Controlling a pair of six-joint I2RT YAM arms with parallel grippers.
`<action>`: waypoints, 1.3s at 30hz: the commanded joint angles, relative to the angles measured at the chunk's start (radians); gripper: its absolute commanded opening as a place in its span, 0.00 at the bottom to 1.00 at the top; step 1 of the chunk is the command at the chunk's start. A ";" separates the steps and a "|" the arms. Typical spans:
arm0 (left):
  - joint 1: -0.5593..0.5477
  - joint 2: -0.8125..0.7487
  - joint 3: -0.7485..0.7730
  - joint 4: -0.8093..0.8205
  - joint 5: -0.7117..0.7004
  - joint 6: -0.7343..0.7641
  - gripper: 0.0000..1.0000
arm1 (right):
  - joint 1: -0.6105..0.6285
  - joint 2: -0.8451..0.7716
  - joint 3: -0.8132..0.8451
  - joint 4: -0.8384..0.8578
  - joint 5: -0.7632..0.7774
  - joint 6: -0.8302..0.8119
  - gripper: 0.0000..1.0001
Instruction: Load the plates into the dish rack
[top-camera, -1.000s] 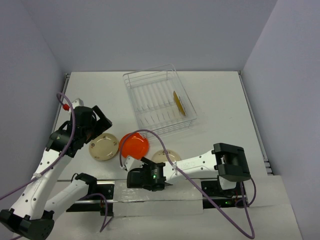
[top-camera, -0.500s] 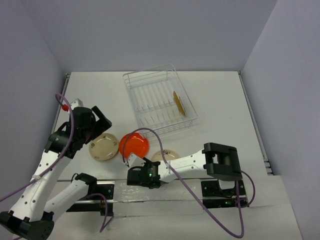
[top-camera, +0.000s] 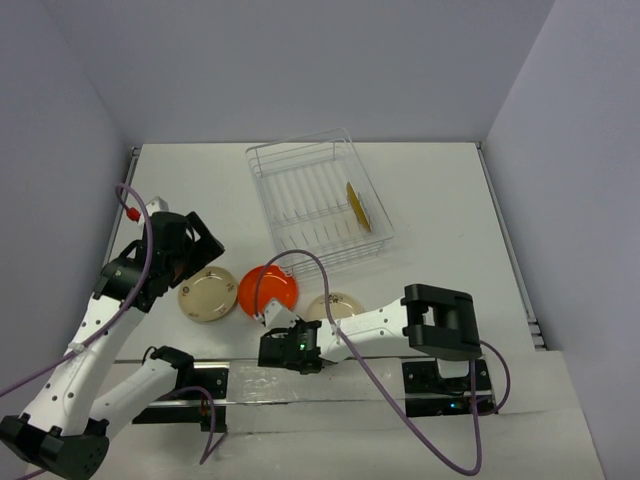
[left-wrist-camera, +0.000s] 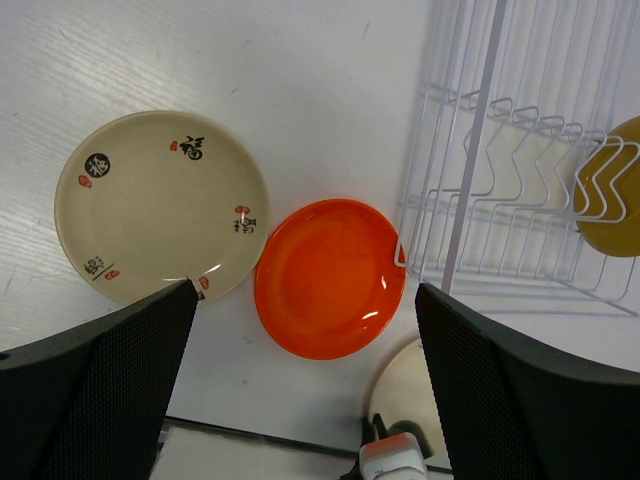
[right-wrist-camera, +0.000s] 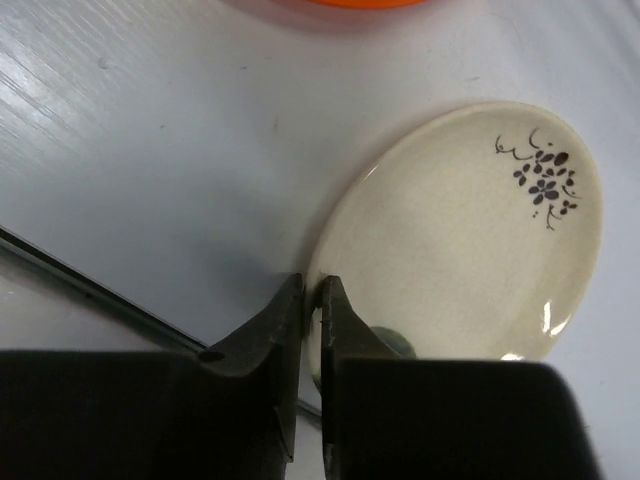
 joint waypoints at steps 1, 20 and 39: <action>0.005 -0.001 0.055 -0.014 -0.020 -0.007 0.99 | -0.004 0.009 -0.024 0.006 -0.016 0.036 0.04; 0.005 -0.025 0.085 0.038 0.004 0.047 0.99 | -0.019 -0.558 0.146 -0.094 -0.252 -0.126 0.00; 0.005 0.033 0.143 0.047 -0.013 0.069 0.99 | -0.830 -0.490 0.523 0.037 -0.988 -0.365 0.00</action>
